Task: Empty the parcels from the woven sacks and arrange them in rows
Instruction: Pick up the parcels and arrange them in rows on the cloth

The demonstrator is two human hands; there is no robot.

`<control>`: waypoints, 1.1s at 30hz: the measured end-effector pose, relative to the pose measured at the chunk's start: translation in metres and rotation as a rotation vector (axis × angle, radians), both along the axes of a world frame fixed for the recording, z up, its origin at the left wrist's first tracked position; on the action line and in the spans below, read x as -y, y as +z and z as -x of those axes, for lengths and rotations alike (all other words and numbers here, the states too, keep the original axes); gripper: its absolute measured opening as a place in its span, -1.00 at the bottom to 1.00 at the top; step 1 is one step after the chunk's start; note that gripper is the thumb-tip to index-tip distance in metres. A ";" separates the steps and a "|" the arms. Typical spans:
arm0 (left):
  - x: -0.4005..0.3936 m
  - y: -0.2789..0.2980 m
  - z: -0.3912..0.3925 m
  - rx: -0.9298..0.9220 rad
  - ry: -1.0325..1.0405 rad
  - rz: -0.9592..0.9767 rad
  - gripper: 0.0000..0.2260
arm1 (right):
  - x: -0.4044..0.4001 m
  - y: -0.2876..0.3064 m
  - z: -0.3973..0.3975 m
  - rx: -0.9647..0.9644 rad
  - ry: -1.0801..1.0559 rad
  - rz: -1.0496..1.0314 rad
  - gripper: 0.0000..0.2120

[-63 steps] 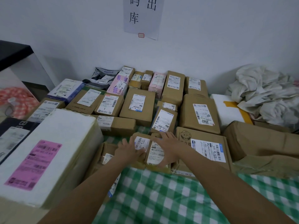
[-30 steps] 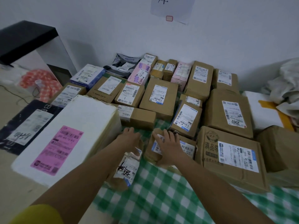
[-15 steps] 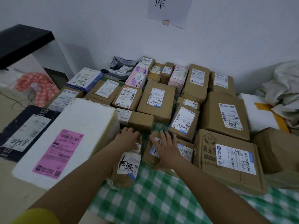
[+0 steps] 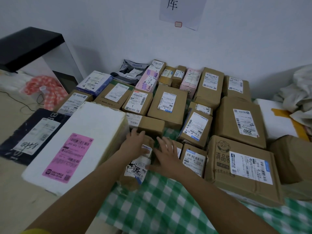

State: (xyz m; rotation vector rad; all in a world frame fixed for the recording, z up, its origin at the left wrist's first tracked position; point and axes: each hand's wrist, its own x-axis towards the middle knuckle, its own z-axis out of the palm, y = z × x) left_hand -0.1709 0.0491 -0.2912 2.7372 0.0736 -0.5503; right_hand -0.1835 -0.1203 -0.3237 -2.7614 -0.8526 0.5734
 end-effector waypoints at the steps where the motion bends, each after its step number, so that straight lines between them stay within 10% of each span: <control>1: 0.000 0.001 -0.002 0.056 0.003 0.040 -0.44 | 0.000 0.002 -0.002 0.001 -0.040 -0.026 -0.21; 14: 0.000 -0.006 -0.003 -0.085 -0.168 -0.044 -0.37 | 0.009 0.022 -0.020 -0.081 -0.215 -0.016 -0.41; 33: 0.163 0.063 -0.026 0.442 -0.126 0.458 -0.70 | 0.173 0.098 -0.016 0.339 -0.211 -0.351 -0.78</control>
